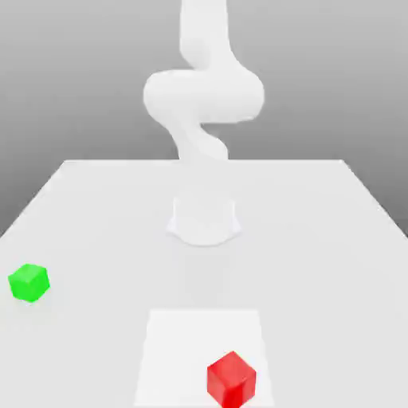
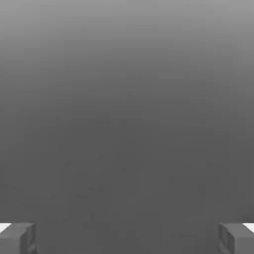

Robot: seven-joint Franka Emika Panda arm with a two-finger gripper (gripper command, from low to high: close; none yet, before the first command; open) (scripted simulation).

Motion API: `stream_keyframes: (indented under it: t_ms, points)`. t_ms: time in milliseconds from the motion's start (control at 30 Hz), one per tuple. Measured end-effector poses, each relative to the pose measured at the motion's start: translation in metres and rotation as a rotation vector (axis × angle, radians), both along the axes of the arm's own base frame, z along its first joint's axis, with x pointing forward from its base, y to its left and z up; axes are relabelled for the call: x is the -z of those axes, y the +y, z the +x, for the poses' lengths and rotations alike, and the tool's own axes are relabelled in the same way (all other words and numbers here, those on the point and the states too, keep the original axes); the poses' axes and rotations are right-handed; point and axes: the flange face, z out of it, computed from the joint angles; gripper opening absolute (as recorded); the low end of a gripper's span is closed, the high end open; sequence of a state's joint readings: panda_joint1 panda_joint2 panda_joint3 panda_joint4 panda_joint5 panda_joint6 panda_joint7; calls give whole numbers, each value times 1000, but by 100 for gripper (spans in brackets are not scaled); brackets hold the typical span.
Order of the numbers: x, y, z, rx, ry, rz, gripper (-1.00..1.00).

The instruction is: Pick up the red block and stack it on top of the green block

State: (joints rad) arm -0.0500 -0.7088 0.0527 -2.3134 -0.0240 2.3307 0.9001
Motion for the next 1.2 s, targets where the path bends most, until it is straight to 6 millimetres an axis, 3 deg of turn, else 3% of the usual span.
stream_keyframes:
  t_ms: [200, 433, 567, 733, 1000, 1033, 1200]
  points:
    - [103, 8, 69, 195, 165, 38, 0]
    - [234, 8, 113, 399, 338, 106, 0]
    - [308, 9, 121, 509, 434, 160, 0]
    - [395, 17, 116, 640, 552, 244, 0]
    - [507, 31, 101, 761, 661, 343, 0]
    - [520, 31, 100, 762, 662, 342, -100]
    - [520, 31, 100, 761, 660, 344, -100]
